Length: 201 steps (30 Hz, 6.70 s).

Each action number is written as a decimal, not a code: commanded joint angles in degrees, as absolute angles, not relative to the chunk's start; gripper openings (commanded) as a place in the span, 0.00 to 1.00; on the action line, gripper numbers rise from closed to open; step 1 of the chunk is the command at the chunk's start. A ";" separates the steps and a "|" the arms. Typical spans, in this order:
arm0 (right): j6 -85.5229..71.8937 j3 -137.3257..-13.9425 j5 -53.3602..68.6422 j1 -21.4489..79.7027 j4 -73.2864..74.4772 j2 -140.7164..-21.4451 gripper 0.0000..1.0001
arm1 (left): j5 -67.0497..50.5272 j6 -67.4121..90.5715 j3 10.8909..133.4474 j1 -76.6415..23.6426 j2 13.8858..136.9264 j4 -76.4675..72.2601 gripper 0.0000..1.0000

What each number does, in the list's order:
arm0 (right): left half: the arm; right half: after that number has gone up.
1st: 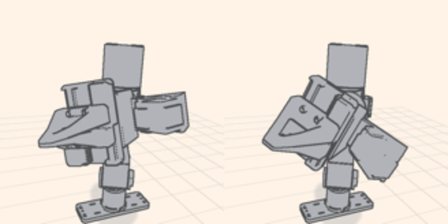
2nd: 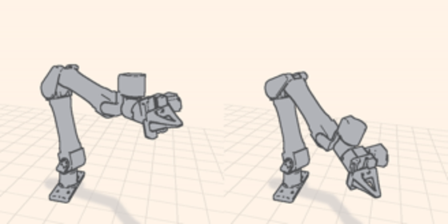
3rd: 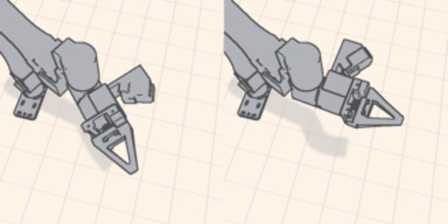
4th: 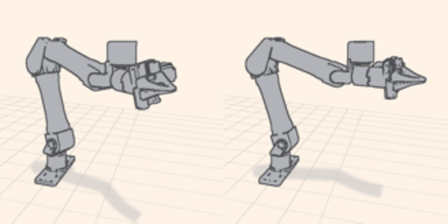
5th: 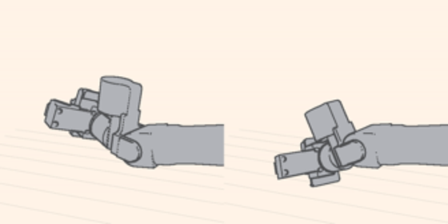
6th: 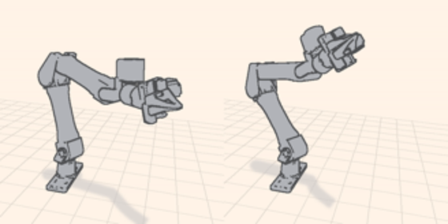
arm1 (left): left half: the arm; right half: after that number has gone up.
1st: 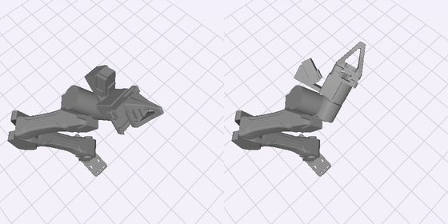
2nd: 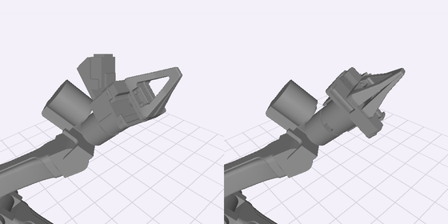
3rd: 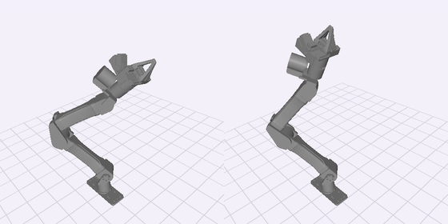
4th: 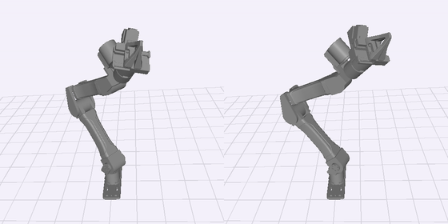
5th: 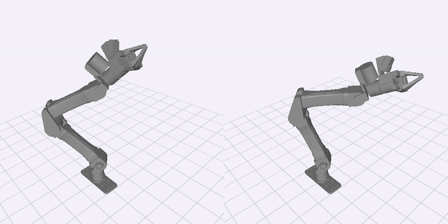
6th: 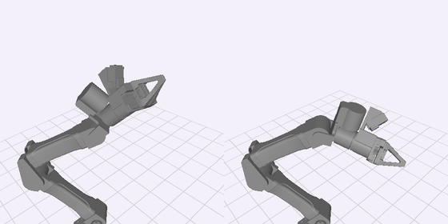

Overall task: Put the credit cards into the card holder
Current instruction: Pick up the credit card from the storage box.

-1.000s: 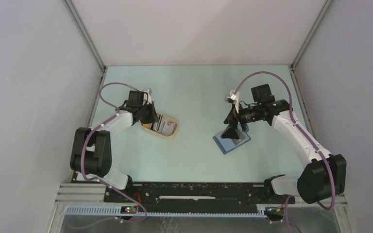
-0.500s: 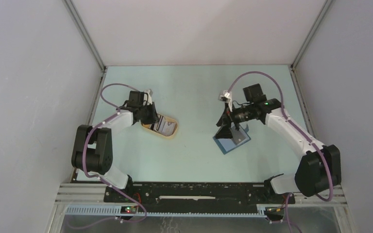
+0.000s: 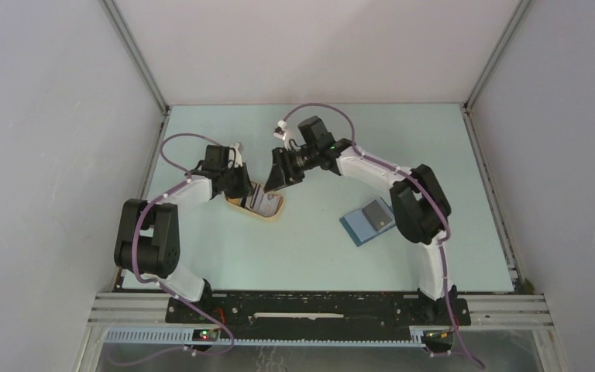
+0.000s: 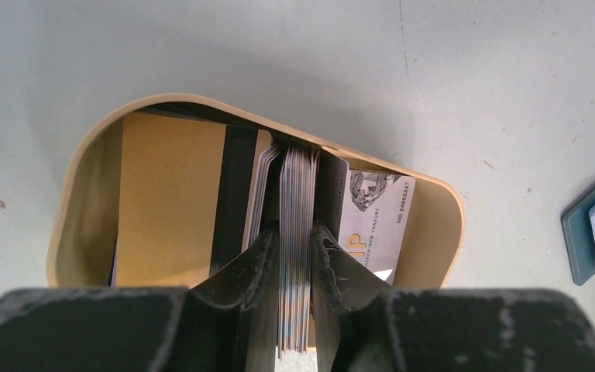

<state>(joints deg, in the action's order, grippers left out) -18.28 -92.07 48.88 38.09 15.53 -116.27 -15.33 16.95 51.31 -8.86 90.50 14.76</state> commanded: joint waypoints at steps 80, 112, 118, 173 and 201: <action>-42.74 -118.43 16.77 44.50 33.63 -135.67 0.13 | -20.49 18.90 46.40 -8.70 87.63 10.53 0.19; -44.97 -104.20 33.22 39.90 22.00 -125.26 0.00 | -16.50 18.72 46.97 -8.71 88.31 12.32 0.30; -44.09 -101.91 33.65 39.13 21.13 -123.41 0.00 | -14.23 18.46 47.24 -8.70 87.94 13.34 0.30; -42.81 -66.62 66.19 24.99 -6.32 -92.11 0.00 | -44.57 57.18 23.87 -20.92 67.99 -52.63 0.66; 3.97 -65.92 72.65 18.25 17.93 -77.03 0.73 | -38.14 67.02 18.39 -26.15 73.11 -73.55 0.00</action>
